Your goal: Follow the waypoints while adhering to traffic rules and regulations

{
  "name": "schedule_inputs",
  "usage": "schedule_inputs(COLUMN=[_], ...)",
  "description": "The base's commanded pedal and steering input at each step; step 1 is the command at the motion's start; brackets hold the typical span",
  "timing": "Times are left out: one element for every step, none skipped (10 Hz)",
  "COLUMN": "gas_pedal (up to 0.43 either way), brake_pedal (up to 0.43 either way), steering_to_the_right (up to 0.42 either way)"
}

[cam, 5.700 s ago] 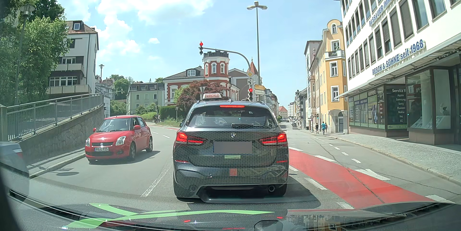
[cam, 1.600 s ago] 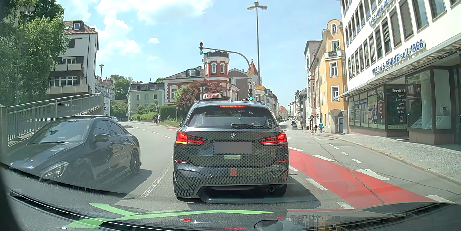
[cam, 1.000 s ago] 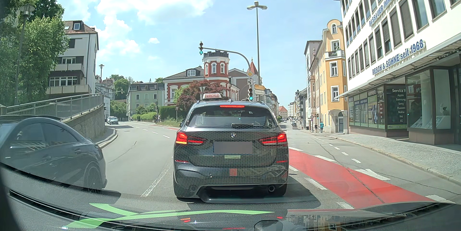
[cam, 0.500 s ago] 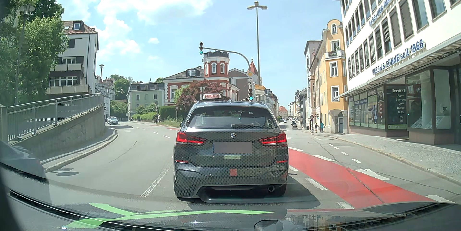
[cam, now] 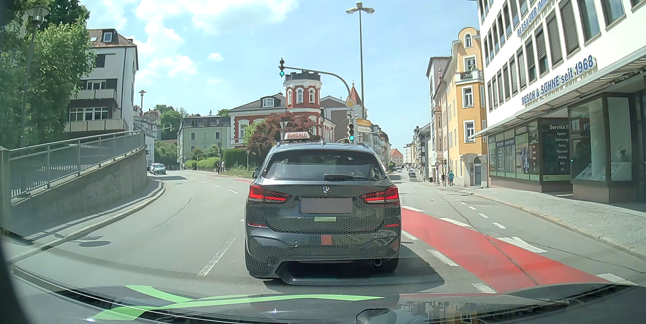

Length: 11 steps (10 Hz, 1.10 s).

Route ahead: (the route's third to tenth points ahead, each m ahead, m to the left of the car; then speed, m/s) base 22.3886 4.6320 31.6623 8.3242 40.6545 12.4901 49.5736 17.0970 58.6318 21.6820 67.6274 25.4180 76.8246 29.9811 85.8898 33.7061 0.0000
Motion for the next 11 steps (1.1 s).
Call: schedule_inputs(gas_pedal=[0.0, 0.0, 0.0, 0.0, 0.0, 0.0, 0.0, 0.0, 0.0, 0.0, 0.0], brake_pedal=[0.14, 0.116, 0.067, 0.03, 0.012, 0.0, 0.0, 0.0, 0.0, 0.0, 0.0], steering_to_the_right=[-0.058, -0.059, -0.059, -0.059, -0.059, -0.059, -0.059, -0.059, -0.059, -0.059, -0.059])
